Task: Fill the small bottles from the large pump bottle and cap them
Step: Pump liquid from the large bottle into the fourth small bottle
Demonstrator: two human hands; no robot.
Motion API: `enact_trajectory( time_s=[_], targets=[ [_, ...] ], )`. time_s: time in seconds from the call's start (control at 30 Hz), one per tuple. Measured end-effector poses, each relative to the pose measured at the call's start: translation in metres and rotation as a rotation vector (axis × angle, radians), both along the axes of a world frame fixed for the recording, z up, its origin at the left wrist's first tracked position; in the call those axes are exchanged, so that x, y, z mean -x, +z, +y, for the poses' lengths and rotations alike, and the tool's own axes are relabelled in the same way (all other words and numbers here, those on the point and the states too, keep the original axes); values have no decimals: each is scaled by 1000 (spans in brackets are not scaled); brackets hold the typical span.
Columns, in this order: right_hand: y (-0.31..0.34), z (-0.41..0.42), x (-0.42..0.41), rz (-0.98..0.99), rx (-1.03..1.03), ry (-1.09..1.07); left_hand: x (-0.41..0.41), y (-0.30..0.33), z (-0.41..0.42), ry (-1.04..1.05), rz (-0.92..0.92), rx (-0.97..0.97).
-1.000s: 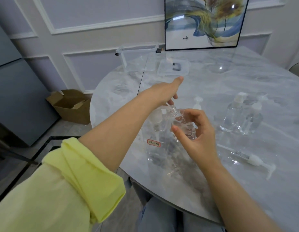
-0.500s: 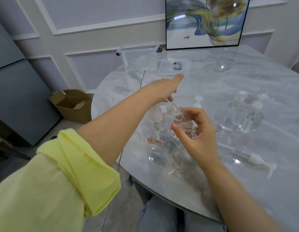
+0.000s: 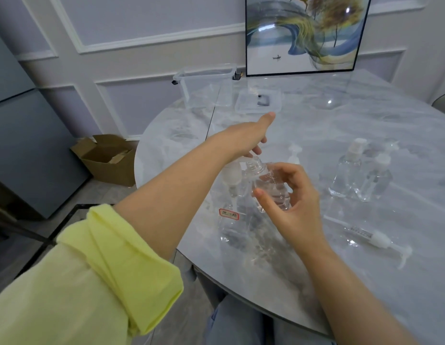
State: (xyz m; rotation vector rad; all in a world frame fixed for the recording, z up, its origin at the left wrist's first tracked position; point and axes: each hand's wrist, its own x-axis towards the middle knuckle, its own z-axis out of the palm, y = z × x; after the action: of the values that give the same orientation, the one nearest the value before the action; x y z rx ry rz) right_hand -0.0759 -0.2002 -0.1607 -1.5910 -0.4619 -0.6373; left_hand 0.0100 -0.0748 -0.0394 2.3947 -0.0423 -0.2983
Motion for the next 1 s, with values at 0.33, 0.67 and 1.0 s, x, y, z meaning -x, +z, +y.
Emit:
enact_trajectory(
  time_s=[0.33,0.67,1.0],
  targets=[
    [-2,-2,-1,33,-22,-11,5,12,-1,-9,18,-42],
    [-1,-1,-2,23,15,2,2,2,1,8,31,-21],
    [-2,-1,-3,51,19,7,4,-1,2,17,25,-55]
  ],
)
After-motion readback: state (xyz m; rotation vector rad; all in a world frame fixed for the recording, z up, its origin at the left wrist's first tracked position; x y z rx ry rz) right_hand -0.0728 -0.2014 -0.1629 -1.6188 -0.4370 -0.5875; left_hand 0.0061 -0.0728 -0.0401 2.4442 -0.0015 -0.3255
